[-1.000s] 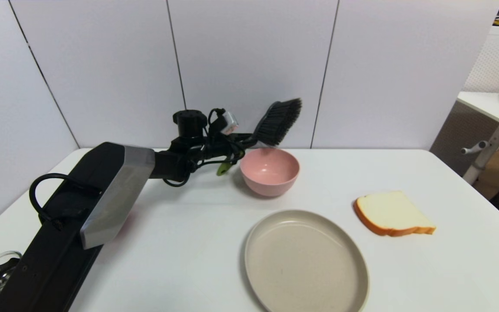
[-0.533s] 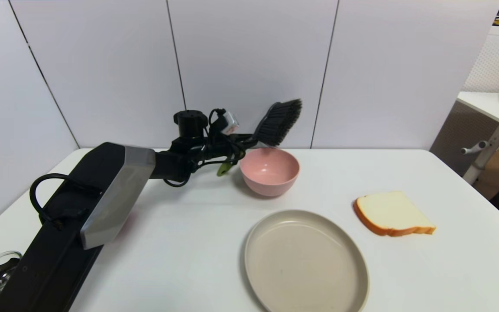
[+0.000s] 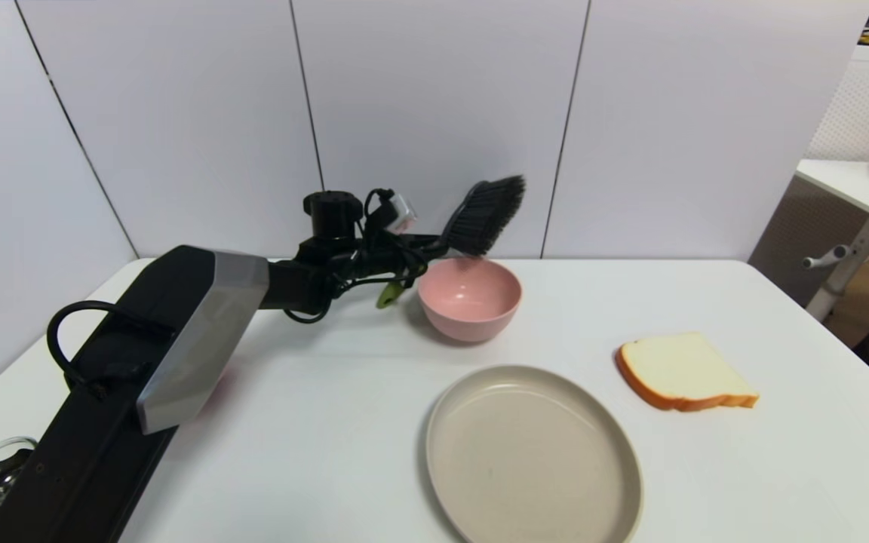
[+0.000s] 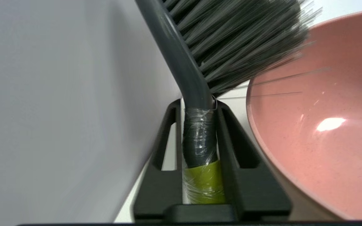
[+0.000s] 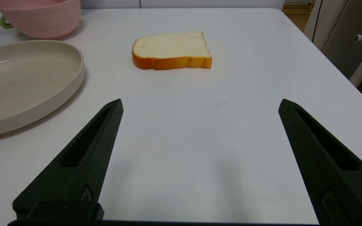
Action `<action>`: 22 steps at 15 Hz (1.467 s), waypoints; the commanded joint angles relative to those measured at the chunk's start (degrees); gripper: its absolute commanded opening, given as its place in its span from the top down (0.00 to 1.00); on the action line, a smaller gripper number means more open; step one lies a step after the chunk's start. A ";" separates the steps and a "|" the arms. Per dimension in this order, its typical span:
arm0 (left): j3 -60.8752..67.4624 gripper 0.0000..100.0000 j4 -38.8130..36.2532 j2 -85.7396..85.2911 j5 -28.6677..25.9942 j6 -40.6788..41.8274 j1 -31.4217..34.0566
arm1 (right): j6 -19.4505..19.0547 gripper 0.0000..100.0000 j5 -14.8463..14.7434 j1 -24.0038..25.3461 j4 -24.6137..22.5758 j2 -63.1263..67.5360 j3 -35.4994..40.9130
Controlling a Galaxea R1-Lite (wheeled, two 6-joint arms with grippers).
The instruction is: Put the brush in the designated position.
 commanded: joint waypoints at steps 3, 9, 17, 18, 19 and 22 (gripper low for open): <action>0.00 0.00 2.00 -0.25 -0.02 0.34 -0.06 | 0.01 0.00 -0.02 0.01 0.00 0.07 0.09; 0.00 0.00 5.96 -5.35 1.04 1.13 0.02 | 0.01 0.00 -0.02 0.01 0.00 0.07 0.09; 5.89 0.00 54.30 -32.33 16.33 12.73 2.75 | 0.01 0.00 -0.02 0.01 0.00 0.07 0.09; 9.40 0.00 55.70 -36.29 17.30 12.65 3.80 | 0.01 0.00 -0.02 0.01 0.00 0.07 0.09; 13.62 0.00 55.79 -40.51 17.82 12.21 4.51 | 0.01 0.00 -0.02 0.01 0.00 0.07 0.09; 33.66 0.00 55.53 -58.61 22.74 5.26 5.65 | 0.01 0.00 -0.02 0.01 0.00 0.07 0.09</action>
